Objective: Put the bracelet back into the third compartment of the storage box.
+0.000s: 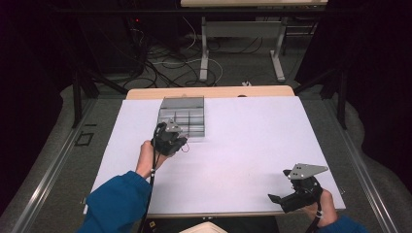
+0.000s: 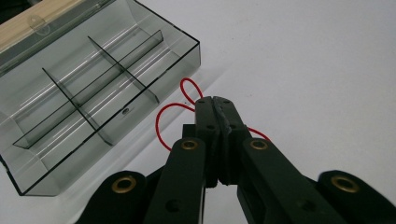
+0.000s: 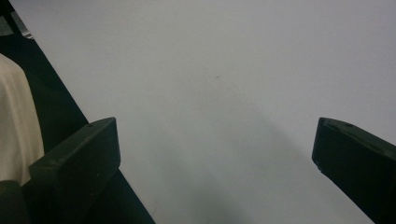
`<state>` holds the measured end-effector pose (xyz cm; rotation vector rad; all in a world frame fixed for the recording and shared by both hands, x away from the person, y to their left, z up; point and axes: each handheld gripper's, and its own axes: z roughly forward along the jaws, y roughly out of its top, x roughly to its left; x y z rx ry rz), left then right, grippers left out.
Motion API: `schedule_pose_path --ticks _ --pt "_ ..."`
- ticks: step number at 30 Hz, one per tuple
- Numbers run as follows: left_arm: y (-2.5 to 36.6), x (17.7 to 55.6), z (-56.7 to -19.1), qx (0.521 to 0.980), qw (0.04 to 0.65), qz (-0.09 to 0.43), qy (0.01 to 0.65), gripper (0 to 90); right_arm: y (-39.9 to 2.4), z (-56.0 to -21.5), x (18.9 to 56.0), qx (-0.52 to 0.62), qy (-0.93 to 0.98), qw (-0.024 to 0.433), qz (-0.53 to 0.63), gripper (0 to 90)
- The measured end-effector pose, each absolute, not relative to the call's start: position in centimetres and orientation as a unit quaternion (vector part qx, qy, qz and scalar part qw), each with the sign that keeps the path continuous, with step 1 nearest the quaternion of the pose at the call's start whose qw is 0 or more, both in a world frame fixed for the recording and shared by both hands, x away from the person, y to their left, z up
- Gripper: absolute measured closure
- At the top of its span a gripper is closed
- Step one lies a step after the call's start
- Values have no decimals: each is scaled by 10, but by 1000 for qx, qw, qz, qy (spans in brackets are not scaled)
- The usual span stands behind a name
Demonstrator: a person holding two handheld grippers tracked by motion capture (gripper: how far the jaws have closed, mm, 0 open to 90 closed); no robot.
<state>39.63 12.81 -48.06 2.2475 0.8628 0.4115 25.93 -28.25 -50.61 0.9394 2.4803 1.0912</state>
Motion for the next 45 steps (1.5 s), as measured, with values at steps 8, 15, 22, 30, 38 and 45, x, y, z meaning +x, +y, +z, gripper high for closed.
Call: schedule_pose_path --ticks 8,15,22,30,38,45 --pt "123 404 -478 869 334 159 327 900 -282 -506 259 324 857 135 377 7" --pt "115 413 -471 867 333 171 329 900 -282 -506 259 326 855 138 379 7" --pt "112 424 -469 866 327 173 336 900 -282 -506 259 325 857 136 377 8" --pt "107 436 -466 863 328 177 341 900 -282 -506 259 323 857 136 376 9" --pt "100 448 -463 860 325 185 347 900 -282 -506 259 322 858 138 376 10" --pt "99 460 -463 857 321 189 356 900 -283 -506 260 318 859 138 376 10"
